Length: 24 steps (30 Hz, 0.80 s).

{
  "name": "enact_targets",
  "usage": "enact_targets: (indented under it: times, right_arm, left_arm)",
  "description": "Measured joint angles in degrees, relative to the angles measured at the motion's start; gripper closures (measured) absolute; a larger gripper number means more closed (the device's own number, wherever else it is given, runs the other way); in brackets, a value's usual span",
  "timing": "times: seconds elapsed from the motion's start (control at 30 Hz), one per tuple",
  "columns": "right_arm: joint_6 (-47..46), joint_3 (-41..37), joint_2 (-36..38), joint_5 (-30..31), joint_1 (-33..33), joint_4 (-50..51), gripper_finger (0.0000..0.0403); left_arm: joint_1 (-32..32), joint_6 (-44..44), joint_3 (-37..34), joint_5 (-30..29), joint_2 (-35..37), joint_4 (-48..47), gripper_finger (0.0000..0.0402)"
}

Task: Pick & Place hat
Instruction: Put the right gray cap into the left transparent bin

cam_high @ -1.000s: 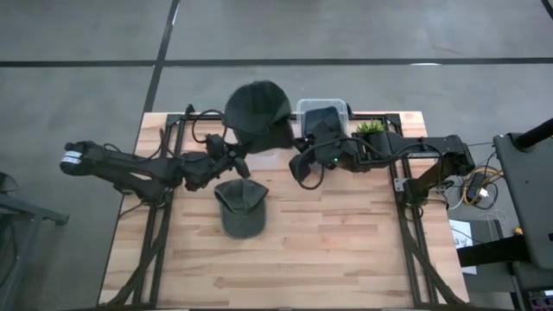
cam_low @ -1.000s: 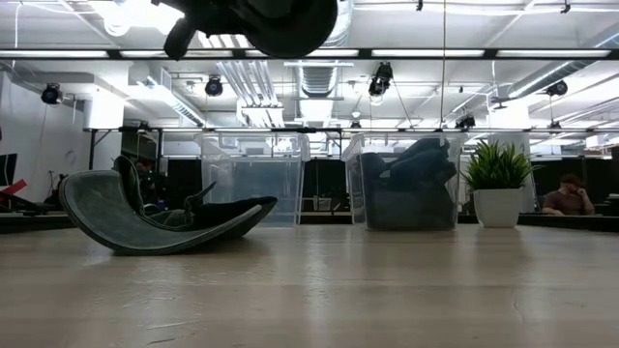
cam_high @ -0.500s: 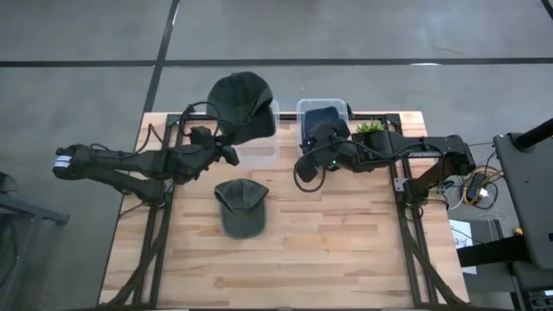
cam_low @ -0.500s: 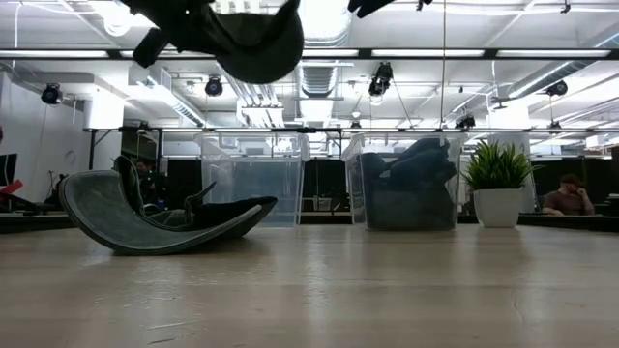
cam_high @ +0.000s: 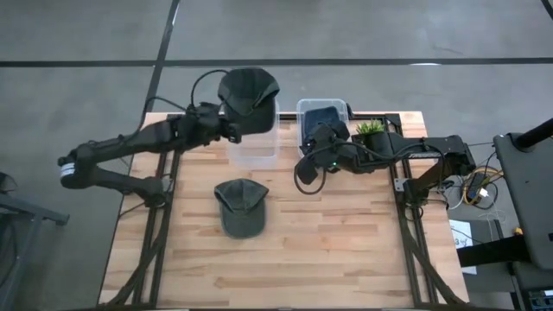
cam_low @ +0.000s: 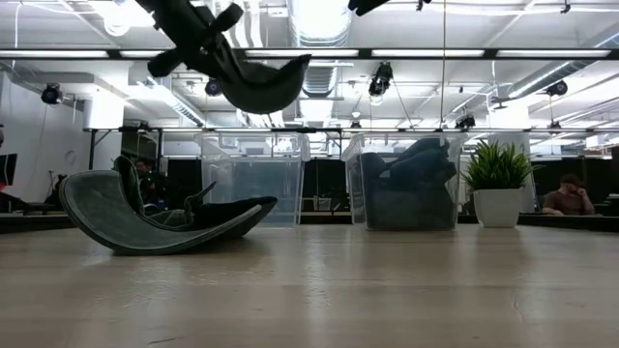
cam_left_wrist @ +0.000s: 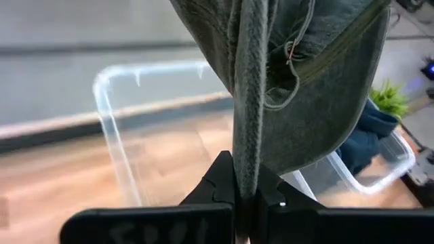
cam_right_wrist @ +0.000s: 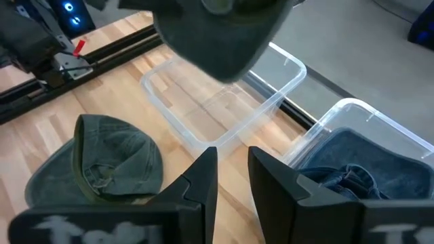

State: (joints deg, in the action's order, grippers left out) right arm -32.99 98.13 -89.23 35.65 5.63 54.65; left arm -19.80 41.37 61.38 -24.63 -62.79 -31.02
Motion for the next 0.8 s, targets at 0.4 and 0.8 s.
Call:
enact_targets:
  times: [0.4, 0.8]
  right_arm:
    - [0.00, 0.00, 0.00, -0.12, 0.04, -0.02, 0.0321]
    - [0.00, 0.00, -0.02, -0.10, 0.13, -0.02, 0.0325]
  left_arm:
    - [-4.61, 5.67, -1.33, 9.40, -8.61, -0.10, 0.0397]
    - [-4.58, 10.17, -1.32, 10.70, -12.19, -2.04, 0.0397]
